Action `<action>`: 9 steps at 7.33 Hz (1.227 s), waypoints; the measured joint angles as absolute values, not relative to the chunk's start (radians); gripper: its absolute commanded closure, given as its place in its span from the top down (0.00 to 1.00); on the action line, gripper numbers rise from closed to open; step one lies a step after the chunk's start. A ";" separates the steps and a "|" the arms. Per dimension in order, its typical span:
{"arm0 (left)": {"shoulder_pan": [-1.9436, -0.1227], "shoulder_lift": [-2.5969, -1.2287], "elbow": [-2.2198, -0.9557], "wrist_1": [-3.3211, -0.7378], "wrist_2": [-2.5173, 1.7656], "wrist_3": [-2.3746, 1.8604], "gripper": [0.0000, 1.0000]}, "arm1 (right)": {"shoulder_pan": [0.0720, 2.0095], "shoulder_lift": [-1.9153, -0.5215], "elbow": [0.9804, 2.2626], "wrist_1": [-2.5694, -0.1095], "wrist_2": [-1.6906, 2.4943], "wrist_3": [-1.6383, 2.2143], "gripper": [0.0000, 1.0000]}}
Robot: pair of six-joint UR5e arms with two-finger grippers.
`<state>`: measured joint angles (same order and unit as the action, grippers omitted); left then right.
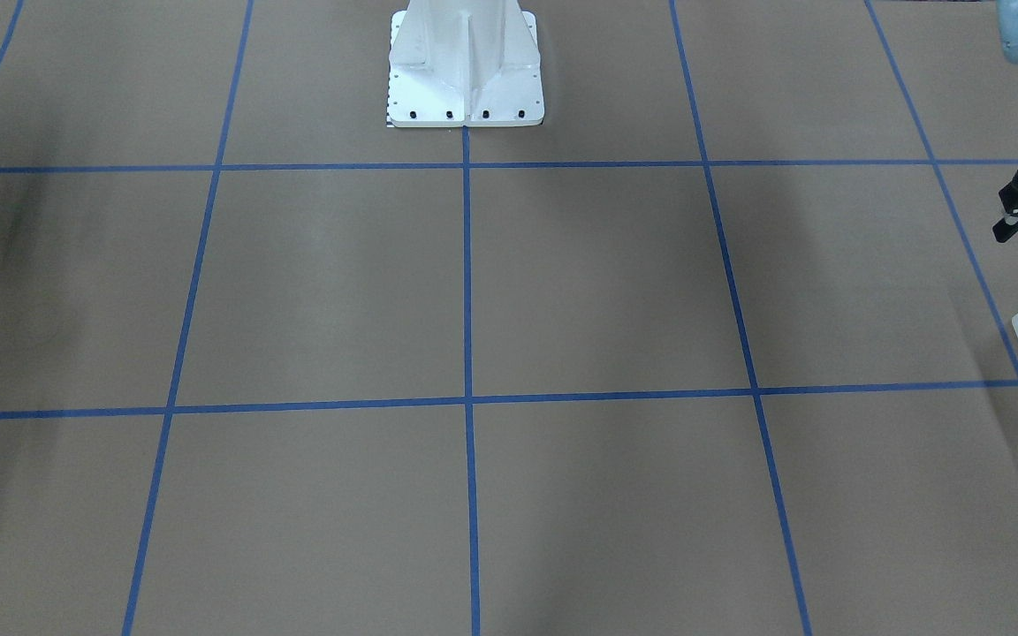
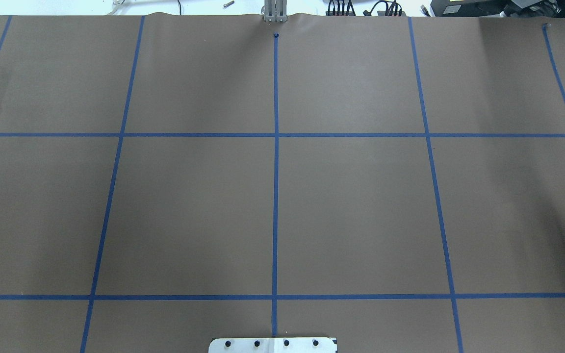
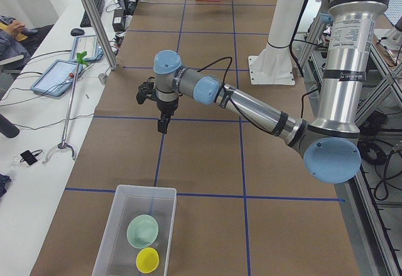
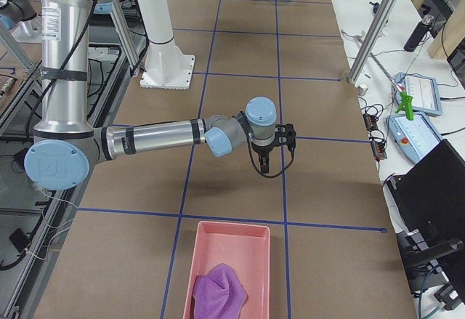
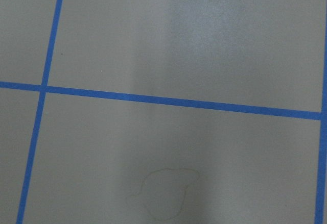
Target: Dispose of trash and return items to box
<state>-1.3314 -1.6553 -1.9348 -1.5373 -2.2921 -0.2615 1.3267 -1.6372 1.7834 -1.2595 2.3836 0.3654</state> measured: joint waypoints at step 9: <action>-1.319 -1.625 -1.935 -1.545 -2.293 -0.253 0.97 | 1.372 -1.593 1.797 -1.350 2.400 0.245 1.00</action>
<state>-1.3188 -1.6245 -1.9351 -1.5450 -2.2933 -0.2528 1.3718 -1.5925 1.7968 -1.3499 2.3998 0.2445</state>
